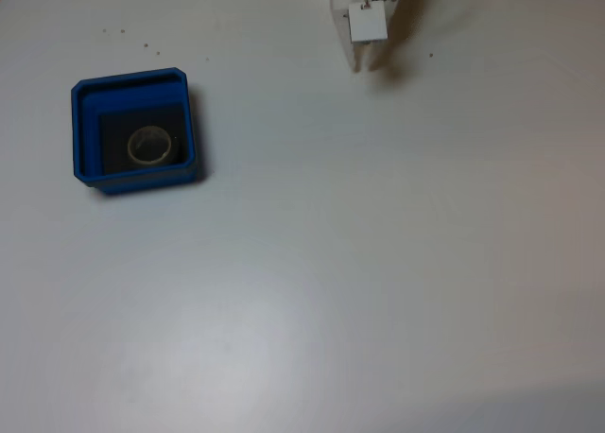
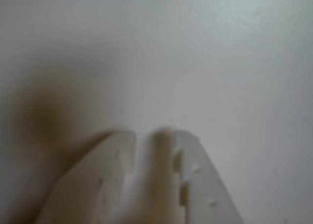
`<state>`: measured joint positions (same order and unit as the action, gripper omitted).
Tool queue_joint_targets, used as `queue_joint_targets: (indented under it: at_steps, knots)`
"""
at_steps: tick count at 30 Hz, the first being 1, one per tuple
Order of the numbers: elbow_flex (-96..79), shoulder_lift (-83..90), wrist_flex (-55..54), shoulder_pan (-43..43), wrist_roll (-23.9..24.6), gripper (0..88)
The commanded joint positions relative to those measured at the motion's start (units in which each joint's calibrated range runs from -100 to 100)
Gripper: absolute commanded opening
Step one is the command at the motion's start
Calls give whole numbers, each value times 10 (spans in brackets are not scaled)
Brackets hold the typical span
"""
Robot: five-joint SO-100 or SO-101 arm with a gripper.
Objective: Pick the black tape roll and drop it in the blue box
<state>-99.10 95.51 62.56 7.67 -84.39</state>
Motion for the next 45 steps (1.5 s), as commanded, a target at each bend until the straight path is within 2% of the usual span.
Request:
queue_joint_targets:
  at_steps: [1, 6, 12, 17, 21, 27, 37, 45]
  knots:
    - [-9, 38, -11, 0, 0, 12]
    - [-9, 38, -79, -34, 0, 12]
    - [-9, 37, -222, -34, 0, 12]
    - [-9, 37, -294, -34, -1, 12]
    - [-8, 37, -319, -34, -10, 12]
    - [-9, 37, -338, -34, -65, 12]
    - [-9, 37, -418, -32, -68, 12]
    - [-9, 37, -426, -35, -68, 12]
